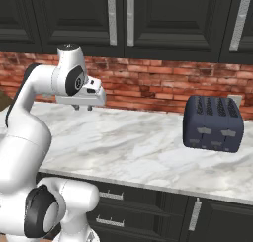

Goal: Open the cabinet directly in front. Then move the beer and the mug to the dining counter with the jar on it.

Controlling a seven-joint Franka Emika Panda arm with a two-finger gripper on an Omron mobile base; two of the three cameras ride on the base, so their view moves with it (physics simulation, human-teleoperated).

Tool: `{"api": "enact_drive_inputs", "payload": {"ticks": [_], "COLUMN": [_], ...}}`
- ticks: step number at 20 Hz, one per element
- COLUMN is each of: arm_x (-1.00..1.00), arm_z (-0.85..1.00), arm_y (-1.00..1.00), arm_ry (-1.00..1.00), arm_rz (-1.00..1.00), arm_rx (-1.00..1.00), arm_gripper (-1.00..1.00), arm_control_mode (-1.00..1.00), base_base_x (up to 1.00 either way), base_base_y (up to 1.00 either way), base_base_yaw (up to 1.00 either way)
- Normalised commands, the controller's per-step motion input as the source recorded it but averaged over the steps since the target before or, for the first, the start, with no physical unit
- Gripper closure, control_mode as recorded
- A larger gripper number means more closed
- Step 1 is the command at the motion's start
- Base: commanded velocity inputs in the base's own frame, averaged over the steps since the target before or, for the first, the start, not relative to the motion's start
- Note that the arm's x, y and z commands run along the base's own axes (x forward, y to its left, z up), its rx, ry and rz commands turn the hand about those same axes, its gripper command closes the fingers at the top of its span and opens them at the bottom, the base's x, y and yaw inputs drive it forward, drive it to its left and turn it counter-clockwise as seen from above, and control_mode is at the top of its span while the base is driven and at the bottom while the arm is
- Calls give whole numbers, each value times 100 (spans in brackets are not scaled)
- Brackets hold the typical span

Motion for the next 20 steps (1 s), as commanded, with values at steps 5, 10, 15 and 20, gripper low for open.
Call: {"api": "enact_drive_inputs", "payload": {"ticks": [5, 10, 15, 20], "arm_x": [-6, -36, -61, -60], "arm_z": [0, 41, 65, 70], "arm_y": [-1, -20, -20, -7], "arm_ry": [-4, -52, -74, -75], "arm_rz": [0, 3, 4, 3], "arm_rx": [0, 2, 1, 1], "arm_gripper": [-100, -100, -100, -100], "arm_control_mode": [-100, -100, -100, -100], "base_base_x": [0, 0, 0, 0], "base_base_y": [0, 0, 0, 0], "base_base_yaw": [0, 0, 0, 0]}}
